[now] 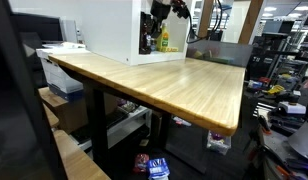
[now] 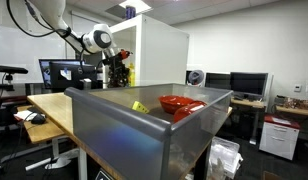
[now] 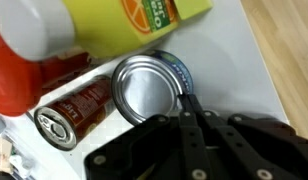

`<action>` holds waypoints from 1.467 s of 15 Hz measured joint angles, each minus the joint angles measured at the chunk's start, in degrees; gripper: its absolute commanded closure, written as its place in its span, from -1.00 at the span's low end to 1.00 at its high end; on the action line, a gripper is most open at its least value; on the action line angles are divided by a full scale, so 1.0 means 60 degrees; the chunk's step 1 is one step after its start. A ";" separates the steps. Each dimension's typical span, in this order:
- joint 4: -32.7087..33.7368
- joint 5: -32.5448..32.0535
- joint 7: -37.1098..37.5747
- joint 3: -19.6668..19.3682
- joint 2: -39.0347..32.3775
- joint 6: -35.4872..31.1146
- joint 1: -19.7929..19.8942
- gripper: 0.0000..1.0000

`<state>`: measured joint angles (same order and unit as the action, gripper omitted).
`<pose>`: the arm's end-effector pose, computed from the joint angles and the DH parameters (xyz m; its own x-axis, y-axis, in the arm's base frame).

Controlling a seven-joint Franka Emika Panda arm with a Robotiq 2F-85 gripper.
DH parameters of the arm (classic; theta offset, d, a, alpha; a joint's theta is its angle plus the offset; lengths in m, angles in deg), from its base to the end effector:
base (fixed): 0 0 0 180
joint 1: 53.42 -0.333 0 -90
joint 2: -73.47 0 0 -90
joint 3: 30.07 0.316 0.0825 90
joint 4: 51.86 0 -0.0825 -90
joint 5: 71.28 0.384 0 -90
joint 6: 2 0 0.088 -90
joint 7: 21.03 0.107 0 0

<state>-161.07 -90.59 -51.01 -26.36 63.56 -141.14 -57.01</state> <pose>0.6259 0.0772 0.4453 0.6231 0.7716 0.1279 0.6815 -0.6159 0.3952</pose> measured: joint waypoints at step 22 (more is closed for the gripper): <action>-0.2370 -0.0315 -0.0164 0.0094 0.2289 -0.0228 -0.0067 0.99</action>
<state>-175.28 -92.48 -52.00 -25.79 77.29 -142.51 -57.41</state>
